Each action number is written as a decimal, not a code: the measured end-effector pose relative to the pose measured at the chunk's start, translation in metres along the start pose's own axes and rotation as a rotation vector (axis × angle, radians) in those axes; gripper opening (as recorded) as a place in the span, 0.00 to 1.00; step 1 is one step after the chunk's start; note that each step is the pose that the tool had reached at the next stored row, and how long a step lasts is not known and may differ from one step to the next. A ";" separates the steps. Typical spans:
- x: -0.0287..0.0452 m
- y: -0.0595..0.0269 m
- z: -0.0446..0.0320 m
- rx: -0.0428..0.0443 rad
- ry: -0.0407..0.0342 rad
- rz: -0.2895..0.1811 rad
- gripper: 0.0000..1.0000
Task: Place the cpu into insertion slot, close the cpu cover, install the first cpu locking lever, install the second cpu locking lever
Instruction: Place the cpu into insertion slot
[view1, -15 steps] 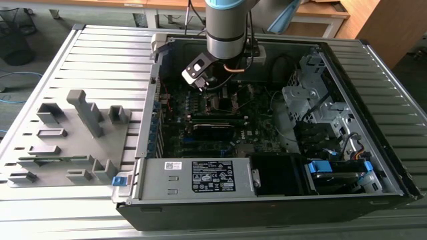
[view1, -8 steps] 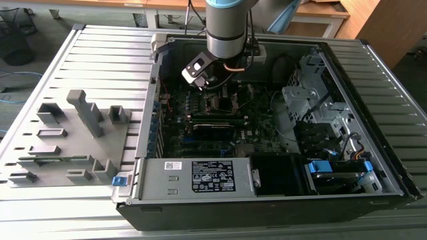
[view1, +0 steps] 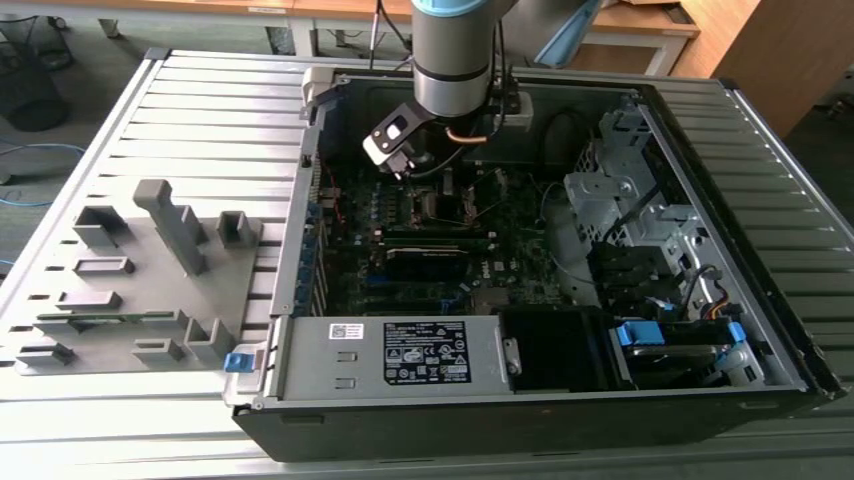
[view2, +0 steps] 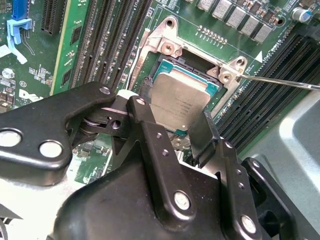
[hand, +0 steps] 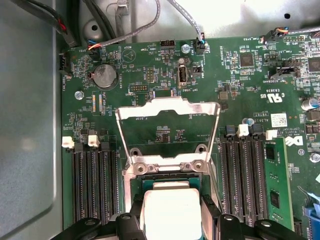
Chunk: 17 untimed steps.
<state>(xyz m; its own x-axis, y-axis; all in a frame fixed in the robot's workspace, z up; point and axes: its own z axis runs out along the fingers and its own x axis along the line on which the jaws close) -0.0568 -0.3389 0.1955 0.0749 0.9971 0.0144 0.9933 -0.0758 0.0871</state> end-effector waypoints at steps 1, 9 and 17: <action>0.0000 0.0000 0.0000 0.0000 0.0000 0.000 0.54; 0.0000 0.0000 0.0004 0.0001 0.0002 -0.002 0.54; 0.0000 -0.0001 0.0014 0.0001 0.0001 -0.002 0.54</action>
<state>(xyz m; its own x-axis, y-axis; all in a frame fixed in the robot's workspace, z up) -0.0568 -0.3389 0.1940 0.0724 0.9973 0.0143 0.9935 -0.0734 0.0871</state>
